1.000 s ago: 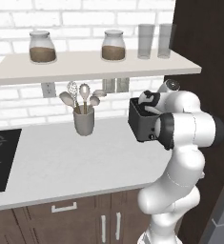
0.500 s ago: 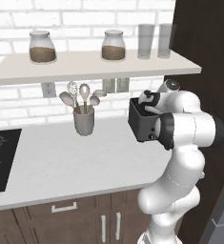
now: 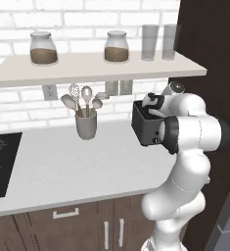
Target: Start the toaster. Once the lever pops up, take the bread to the plate on the dining counter.
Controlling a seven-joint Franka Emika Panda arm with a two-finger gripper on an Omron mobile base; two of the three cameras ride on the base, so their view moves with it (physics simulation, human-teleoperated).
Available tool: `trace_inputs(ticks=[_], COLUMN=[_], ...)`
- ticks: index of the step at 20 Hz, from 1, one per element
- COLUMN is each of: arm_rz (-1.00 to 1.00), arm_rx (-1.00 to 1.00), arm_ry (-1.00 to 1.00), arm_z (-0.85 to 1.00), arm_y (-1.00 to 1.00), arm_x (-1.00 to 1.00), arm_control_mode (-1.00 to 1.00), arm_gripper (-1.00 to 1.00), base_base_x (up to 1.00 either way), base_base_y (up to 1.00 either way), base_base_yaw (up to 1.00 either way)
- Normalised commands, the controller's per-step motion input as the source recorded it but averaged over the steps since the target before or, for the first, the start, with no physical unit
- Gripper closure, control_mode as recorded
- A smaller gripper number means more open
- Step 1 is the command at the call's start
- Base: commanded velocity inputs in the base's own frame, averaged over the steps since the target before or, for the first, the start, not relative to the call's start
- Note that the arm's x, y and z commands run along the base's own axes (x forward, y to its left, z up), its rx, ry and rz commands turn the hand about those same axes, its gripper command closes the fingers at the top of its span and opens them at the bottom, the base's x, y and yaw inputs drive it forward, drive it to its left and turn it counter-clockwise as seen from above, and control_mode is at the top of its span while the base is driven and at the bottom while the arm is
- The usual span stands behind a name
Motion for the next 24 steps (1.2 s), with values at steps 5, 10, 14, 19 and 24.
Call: trace_inputs(ticks=[5, 10, 14, 19, 24], arm_rz=[0.00, 0.00, 0.00, 0.00, 0.00], arm_rx=[0.00, 0.00, 0.00, 0.00, 0.00], arm_ry=[0.00, 0.00, 0.00, 0.00, 0.00], arm_z=[0.00, 0.00, 0.00, 0.00, 0.00], arm_y=[0.00, 0.00, 0.00, 0.00, 0.00], arm_x=[0.00, 0.00, 0.00, 0.00, 0.00], arm_control_mode=[-1.00, -1.00, -1.00, -1.00, -1.00], arm_gripper=[-1.00, -1.00, -1.00, -1.00, -1.00], base_base_x=[0.00, 0.00, 0.00, 0.00, 0.00], base_base_y=[0.00, 0.00, 0.00, 0.00, 0.00], base_base_yaw=[0.00, 0.00, 0.00, 0.00, 0.00])
